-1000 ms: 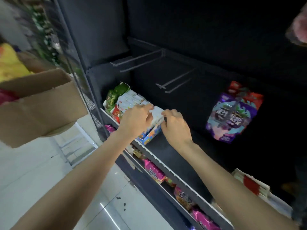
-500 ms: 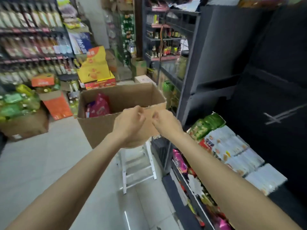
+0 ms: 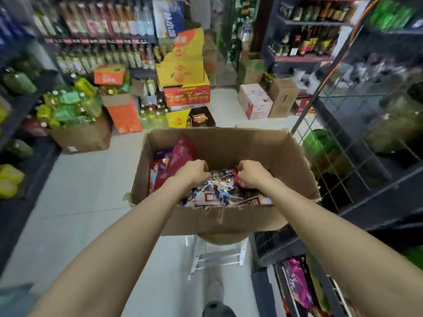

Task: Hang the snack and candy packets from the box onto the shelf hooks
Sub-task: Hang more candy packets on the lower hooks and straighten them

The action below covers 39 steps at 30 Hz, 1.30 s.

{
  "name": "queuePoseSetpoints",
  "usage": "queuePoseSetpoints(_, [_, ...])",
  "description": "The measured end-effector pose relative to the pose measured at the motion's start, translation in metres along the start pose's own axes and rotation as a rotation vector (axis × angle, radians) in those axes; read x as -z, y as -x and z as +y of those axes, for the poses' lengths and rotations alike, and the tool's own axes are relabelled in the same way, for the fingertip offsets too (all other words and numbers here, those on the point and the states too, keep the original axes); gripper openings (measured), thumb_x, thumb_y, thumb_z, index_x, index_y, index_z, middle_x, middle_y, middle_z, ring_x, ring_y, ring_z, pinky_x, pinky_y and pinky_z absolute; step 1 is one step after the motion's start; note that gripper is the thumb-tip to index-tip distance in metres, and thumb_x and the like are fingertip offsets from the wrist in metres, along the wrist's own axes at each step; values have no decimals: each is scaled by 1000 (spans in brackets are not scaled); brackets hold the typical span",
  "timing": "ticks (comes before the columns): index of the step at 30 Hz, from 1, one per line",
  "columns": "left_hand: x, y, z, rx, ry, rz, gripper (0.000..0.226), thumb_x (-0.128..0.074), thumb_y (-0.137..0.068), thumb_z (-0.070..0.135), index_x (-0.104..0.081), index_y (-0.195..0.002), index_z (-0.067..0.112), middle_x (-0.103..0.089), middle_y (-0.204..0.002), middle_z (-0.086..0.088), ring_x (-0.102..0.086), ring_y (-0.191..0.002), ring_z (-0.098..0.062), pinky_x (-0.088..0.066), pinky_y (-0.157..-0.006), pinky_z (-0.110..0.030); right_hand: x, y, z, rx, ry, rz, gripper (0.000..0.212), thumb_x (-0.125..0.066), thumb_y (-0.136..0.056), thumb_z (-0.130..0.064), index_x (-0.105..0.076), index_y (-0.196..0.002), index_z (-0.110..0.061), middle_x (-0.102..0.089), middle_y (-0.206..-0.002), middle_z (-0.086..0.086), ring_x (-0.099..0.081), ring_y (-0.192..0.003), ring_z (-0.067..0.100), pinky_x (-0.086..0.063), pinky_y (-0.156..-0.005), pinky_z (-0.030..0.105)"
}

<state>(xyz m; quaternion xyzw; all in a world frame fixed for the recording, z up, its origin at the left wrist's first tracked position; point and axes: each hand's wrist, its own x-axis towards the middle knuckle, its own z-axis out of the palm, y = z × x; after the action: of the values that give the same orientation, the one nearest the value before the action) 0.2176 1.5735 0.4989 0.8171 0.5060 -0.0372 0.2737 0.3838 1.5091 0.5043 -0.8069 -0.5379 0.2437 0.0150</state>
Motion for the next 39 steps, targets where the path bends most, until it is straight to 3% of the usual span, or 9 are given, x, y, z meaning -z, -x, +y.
queuePoseSetpoints(4, [-17,-47,1,23,-40,-134,36,-49,-93,20,-54,-126,7,-59,-125,-15,-56,-113,-30,-45,-90,-32,-9,-51,21,-27,75,-142,48,-51,-88,-23,-45,-134,-9,-51,-131,21,-50,-118,38,-44,-98,41])
queuePoseSetpoints(8, [-32,-75,-2,0,-134,-270,53,-55,-91,24,-41,-139,7,-49,-135,-16,-49,-122,-30,-41,-98,-32,-14,-80,42,-46,109,-328,91,-68,-82,-28,-12,-152,-18,-28,-148,19,-33,-134,38,-32,-111,43])
queuePoseSetpoints(13, [-52,-89,-7,-7,-153,-378,68,-60,-88,28,-29,-147,14,-38,-146,-15,-40,-131,-29,-36,-106,-32,-17,-93,48,35,140,-318,81,-75,-76,-29,-32,-144,-12,-51,-137,13,-49,-124,31,-41,-101,34])
queuePoseSetpoints(21, [-53,-91,-11,-36,-144,-371,60,-58,-89,28,-37,-143,14,-45,-143,-12,-43,-129,-27,-35,-104,-30,-25,-91,25,252,57,-358,68,-70,-82,-12,-42,-142,-25,-50,-139,8,-48,-124,25,-39,-92,26])
queuePoseSetpoints(25, [-41,-77,-10,-122,-217,-72,38,-52,-91,20,-52,-128,11,-54,-122,-11,-51,-114,-29,-44,-92,-39,-34,-94,21,103,278,-294,86,-76,-76,-33,-28,-147,-24,-26,-150,12,-22,-139,31,-25,-111,47])
queuePoseSetpoints(28, [-29,-65,-14,-260,-436,248,32,-59,-83,13,-59,-115,10,-58,-115,-9,-52,-107,-29,-41,-86,-38,-34,-94,20,38,374,-323,87,-74,-74,-46,-29,-146,-22,-26,-150,12,-21,-140,31,-19,-113,58])
queuePoseSetpoints(31, [-22,-56,-21,-266,-596,368,43,-82,-54,12,-66,-94,11,-65,-102,-10,-60,-95,-28,-48,-79,-35,-33,-91,15,121,416,-240,78,-73,-74,-49,-41,-136,-15,-37,-142,13,-31,-134,30,-25,-112,52])
queuePoseSetpoints(34, [-22,-40,-26,-182,-708,388,55,-77,-58,13,-61,-110,12,-57,-123,-12,-56,-111,-26,-46,-87,-37,-35,-87,4,217,384,-178,67,-70,-74,-55,-49,-122,-12,-51,-129,9,-47,-121,28,-33,-104,43])
queuePoseSetpoints(39, [-10,-20,-37,72,-524,513,51,-69,-55,-12,-55,-101,5,-55,-92,-17,-56,-75,-32,-43,-51,-36,-33,-83,-12,188,46,-76,56,-59,-87,-52,-44,-116,-6,-61,-113,16,-60,-101,35,-46,-78,42])
